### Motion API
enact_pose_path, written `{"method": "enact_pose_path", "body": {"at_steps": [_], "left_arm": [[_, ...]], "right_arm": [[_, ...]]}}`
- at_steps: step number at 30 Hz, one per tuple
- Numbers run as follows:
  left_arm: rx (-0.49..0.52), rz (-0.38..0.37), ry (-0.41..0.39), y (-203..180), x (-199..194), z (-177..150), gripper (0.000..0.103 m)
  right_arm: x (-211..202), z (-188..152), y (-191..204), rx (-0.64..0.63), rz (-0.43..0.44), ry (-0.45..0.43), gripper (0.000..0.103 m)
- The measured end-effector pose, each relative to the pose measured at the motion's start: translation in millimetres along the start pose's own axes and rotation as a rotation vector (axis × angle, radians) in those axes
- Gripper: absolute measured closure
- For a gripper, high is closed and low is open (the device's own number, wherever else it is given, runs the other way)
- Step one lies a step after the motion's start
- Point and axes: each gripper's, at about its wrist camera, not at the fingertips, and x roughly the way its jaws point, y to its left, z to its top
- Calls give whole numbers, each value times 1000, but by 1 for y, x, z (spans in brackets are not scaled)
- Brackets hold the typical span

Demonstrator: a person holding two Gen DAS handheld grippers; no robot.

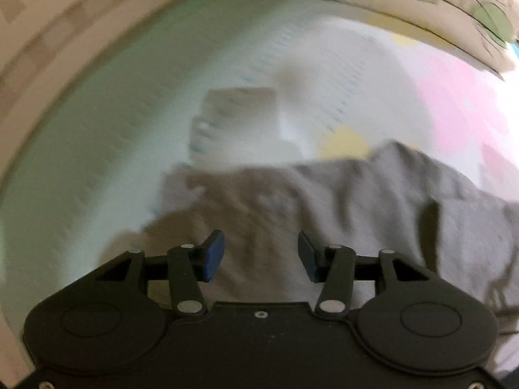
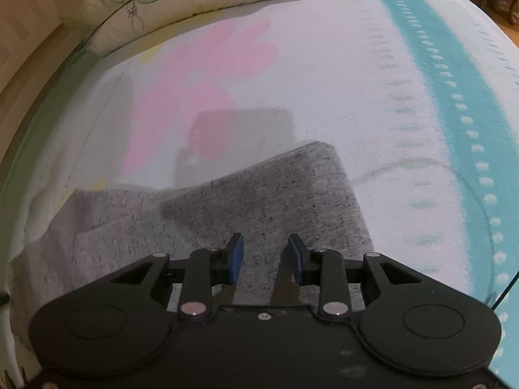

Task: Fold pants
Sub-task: 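Move the left gripper to the pants edge and close on it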

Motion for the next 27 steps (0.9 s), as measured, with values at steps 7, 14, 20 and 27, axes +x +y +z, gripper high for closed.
{"method": "enact_pose_path", "body": {"at_steps": [7,14,20,27], "left_arm": [[84,28,22,35,25,14,41],[123,-65,146,77,73,10,36],[-85,-292,287,119,114,-1,37],[-113,-418,290,123,133,-8,18]], "right_arm": [[-3,-2,9,-22,-11,3,70],[-12,-5,20,-51,-35,-19,70],[-12,-11,41,-129,-94,-32,70],[-9,-17,58,-200,-128,-41,70]]}}
